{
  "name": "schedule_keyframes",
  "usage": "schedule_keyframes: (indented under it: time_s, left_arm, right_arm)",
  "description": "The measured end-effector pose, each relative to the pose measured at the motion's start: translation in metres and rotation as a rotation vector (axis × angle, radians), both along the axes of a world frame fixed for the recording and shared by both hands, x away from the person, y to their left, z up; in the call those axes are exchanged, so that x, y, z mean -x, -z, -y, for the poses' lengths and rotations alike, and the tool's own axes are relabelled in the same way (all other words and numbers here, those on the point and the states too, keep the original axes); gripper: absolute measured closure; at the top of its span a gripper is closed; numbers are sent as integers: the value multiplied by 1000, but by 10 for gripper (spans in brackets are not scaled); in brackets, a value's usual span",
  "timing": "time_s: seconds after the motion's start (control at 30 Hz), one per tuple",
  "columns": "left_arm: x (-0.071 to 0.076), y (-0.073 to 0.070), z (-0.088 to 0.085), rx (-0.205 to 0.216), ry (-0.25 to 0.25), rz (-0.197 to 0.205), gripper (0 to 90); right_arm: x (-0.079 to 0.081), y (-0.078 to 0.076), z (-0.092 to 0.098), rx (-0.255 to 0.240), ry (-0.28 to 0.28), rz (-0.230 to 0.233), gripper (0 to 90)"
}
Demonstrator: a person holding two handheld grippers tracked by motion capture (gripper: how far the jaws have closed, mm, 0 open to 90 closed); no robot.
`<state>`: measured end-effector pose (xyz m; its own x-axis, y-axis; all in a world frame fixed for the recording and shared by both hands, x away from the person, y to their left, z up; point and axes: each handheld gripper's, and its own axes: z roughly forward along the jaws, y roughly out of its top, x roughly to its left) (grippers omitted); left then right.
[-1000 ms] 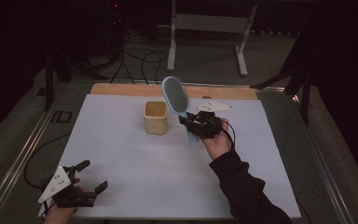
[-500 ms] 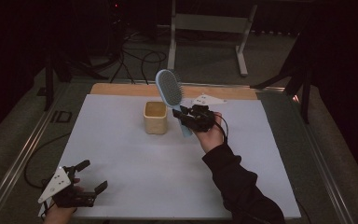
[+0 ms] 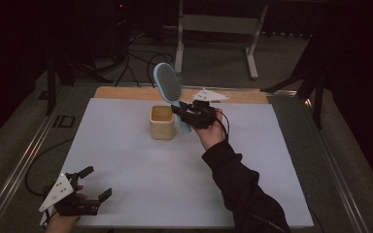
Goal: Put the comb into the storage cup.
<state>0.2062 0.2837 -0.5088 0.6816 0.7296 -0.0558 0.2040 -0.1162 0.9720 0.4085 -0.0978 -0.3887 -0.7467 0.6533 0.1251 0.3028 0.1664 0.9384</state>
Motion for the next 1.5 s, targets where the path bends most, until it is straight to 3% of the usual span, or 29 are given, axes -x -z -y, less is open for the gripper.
schedule_keyframes:
  time_s: [0.33,0.47,0.53,0.87,1.17,1.27,1.5]
  left_arm:
    - [0,0,-1,7,-1,-2,0]
    - [0,0,-1,9,-2,2,0]
    - [0,0,-1,8,-2,1,0]
    - [1,-1,0,10,2,7,0]
    - [0,0,-1,17,-1,7,0]
    - [0,0,-1,19,-1,7,0]
    - [0,0,-1,17,-3,6,0]
  right_arm:
    - [-8,-3,-15,6,-3,43,702]
    - [-14,-3,-20,-4,-17,54,703]
    - [-17,-3,-22,-32,-34,52,703]
    - [-31,-7,-38,-40,-46,91,703]
    - [-42,-2,-51,-54,-46,105,702]
    - [-45,-1,-54,-81,-42,108,703]
    - [-54,2,-62,-67,-30,112,703]
